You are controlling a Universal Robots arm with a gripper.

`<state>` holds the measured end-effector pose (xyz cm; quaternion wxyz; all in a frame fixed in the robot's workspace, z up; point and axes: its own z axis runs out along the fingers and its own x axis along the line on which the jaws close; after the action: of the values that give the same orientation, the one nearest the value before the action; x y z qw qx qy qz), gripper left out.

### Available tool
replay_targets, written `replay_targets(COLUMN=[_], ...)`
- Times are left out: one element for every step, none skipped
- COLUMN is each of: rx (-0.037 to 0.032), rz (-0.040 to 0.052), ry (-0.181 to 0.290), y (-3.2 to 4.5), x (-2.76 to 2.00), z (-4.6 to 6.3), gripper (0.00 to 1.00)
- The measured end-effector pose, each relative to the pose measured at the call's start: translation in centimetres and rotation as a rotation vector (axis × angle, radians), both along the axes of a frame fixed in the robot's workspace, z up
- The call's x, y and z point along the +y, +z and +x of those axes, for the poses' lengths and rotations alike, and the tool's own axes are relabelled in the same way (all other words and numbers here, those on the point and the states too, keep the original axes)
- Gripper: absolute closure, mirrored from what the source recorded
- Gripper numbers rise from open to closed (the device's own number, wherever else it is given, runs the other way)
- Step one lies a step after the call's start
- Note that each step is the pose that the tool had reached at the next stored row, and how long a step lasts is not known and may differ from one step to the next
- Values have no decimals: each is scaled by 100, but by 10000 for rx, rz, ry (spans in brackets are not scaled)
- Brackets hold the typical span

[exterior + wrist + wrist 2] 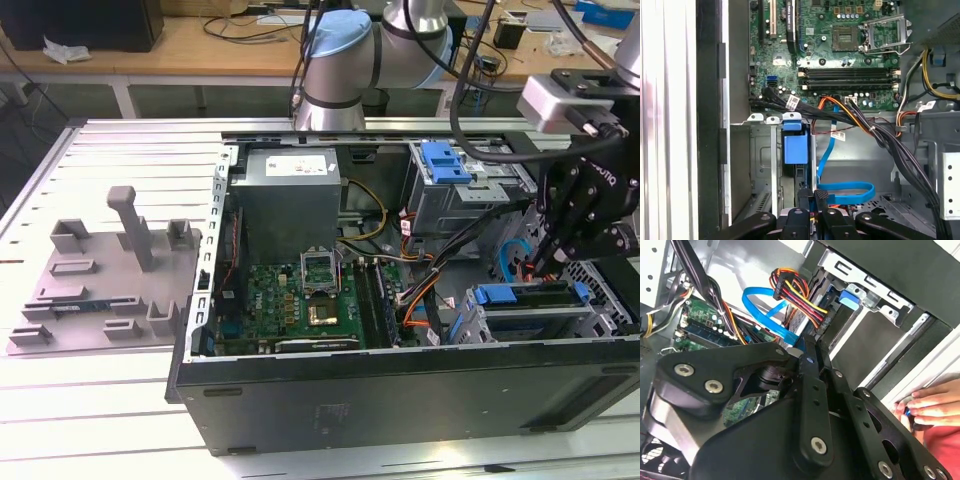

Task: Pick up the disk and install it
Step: 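Insert the second disk wire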

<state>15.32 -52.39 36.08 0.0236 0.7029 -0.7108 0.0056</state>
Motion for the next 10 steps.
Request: replay_targets(rx=[-11, -23, -40, -47, -52, -52, -52, -52, -52, -52], rz=[-1, 4, 12, 17, 19, 19, 18, 19, 18, 18], ry=[88, 155, 242, 295, 344, 392, 414, 423, 425, 426], y=[0, -1, 0, 0, -1, 0, 0, -1, 0, 0], x=[-19, -38, -53, -56, -56, -57, -57, -57, -57, -57], z=[-7, -13, -17, -18, -20, -20, -20, -20, -20, -20], gripper=[84, 84, 84, 84, 84, 84, 84, 84, 84, 84])
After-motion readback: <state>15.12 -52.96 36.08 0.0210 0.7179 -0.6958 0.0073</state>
